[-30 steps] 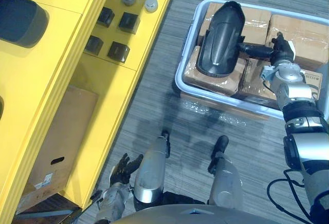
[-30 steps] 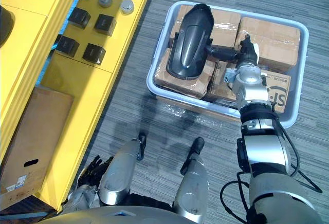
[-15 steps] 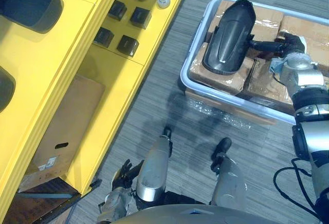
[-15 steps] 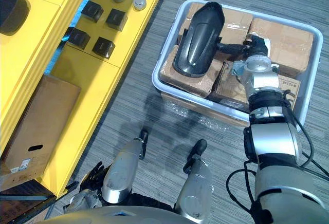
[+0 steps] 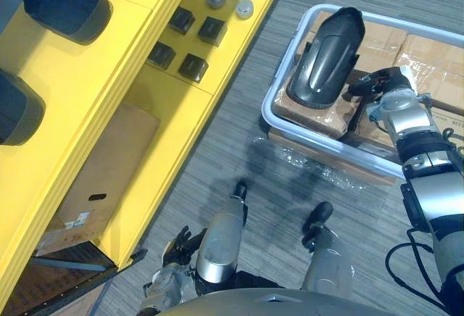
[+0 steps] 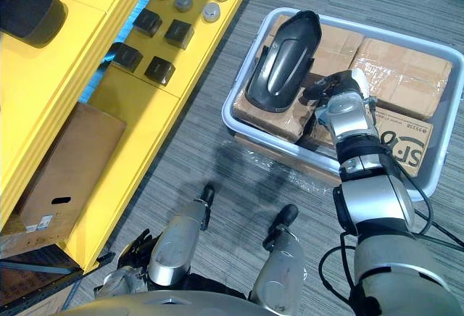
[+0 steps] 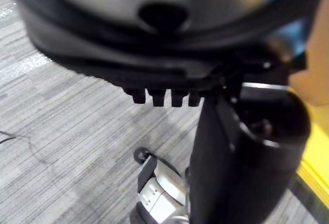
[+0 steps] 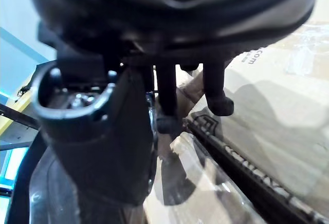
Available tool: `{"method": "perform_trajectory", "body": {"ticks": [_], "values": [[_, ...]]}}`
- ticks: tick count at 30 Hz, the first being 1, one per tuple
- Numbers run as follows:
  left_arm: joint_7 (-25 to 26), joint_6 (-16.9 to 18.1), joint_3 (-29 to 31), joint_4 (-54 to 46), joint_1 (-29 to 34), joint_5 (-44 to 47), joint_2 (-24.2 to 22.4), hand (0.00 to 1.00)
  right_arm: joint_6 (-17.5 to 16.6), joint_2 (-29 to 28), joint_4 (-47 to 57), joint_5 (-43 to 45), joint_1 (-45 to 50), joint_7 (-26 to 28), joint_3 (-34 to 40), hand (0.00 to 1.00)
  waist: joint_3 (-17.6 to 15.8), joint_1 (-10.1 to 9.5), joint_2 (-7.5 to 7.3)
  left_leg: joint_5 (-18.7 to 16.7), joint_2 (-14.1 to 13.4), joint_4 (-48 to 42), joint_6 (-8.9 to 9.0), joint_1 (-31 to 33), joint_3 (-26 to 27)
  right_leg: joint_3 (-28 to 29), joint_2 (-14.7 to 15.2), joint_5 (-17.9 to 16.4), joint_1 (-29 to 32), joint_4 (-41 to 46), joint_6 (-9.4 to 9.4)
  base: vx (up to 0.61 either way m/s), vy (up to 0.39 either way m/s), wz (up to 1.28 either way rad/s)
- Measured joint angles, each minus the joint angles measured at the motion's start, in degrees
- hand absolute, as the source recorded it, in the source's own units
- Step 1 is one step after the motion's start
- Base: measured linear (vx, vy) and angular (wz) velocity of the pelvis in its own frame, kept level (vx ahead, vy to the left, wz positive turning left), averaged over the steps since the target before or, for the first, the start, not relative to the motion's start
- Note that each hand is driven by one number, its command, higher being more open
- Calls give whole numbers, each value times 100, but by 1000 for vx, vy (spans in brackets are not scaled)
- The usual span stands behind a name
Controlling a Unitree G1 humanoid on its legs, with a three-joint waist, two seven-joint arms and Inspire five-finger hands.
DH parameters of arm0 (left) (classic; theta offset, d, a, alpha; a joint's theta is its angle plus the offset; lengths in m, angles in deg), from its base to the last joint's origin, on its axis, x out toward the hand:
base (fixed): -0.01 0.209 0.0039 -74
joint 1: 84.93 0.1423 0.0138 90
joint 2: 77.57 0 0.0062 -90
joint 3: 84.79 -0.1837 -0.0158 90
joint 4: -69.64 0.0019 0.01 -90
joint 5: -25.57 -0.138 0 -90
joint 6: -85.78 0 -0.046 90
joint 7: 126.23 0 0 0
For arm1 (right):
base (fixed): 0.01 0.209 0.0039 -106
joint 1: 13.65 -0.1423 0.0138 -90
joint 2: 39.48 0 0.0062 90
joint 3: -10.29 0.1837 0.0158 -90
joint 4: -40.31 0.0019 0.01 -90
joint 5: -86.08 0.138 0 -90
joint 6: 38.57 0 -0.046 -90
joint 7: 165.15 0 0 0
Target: Walk over and take three plastic housings, then place them on the shelf
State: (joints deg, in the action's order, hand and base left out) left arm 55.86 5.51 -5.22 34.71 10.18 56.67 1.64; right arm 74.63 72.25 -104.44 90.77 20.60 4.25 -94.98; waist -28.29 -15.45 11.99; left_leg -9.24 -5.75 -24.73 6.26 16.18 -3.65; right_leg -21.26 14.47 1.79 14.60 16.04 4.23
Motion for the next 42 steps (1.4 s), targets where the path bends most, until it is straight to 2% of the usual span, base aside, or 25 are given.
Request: {"method": "perform_trajectory", "body": {"ticks": [3,4,8,12,16,21,23,27,31,33,36,39,42], "values": [[42,0,0,2,22,-1,25,100,-160,-41,245,-64,234,-40,70,0,-5,60,-8,0,-1,18,2,-41,14,6,-2,0,-25,-14,1,0,0,0],[55,5,4,-4,40,-1,35,100,-218,-93,397,-200,340,-70,165,100,-13,112,-20,-1,-1,22,3,-47,15,6,-4,1,-31,-24,3,0,0,0],[144,16,28,-169,154,1,42,100,-264,-274,845,-220,575,-133,312,100,-72,194,-116,-8,-63,8,53,-49,76,41,-70,21,-19,-103,24,32,18,-11],[175,9,239,-415,347,0,63,100,-199,-610,1528,-195,745,-351,535,100,-110,332,-328,-20,-113,-5,53,-60,184,160,-129,92,21,-101,48,87,20,-18],[227,-4,386,-585,466,-1,90,100,-110,-798,2212,-185,891,-431,583,100,-158,467,-480,-29,-120,-12,37,-102,213,266,-162,110,20,-108,54,50,25,-11],[228,-5,491,-818,587,-3,151,100,-128,-990,3264,-202,1147,-814,710,100,-207,485,-673,-147,-164,-12,30,-353,346,403,-209,108,-130,-125,58,-4,27,-15],[222,-9,699,-848,653,-4,149,100,-245,-1138,3775,-220,1261,-1079,830,100,-205,516,-830,-189,-165,-8,22,-409,386,431,-217,117,-189,-183,79,-34,38,-12],[212,-33,833,-850,727,-6,146,100,-438,-1222,4246,-226,1391,-1343,870,100,-216,553,-948,-209,-147,22,2,-528,406,436,-222,171,-373,-335,140,-5,33,0],[145,-111,965,-905,835,-21,148,100,-1062,-1514,4712,-348,1493,-1154,862,100,-204,609,-1044,-198,-132,89,-5,-581,400,441,-224,238,-443,-448,146,46,21,1],[140,-120,973,-900,844,-29,146,100,-1233,-1534,4726,-421,1491,-888,678,100,-204,604,-1045,-192,-122,116,-13,-656,394,436,-226,254,-533,-511,150,62,18,4],[89,-112,1010,-896,846,-142,150,100,-1271,-1560,4602,-369,1385,-416,228,100,-202,568,-1047,-185,-101,135,-22,-660,343,397,-216,254,-576,-530,150,41,14,7],[11,-108,1024,-922,839,-247,152,100,-1272,-1673,3832,-204,1009,-110,-71,100,-202,434,-1046,-142,-75,191,-27,-638,285,332,-194,254,-580,-536,150,-2,1,13],[-22,-94,1018,-957,811,-243,146,100,-1245,-1771,2869,64,553,-61,-121,100,-201,269,-1043,-89,-46,187,-17,-499,132,155,-173,251,-575,-546,146,-29,-7,32]]}}
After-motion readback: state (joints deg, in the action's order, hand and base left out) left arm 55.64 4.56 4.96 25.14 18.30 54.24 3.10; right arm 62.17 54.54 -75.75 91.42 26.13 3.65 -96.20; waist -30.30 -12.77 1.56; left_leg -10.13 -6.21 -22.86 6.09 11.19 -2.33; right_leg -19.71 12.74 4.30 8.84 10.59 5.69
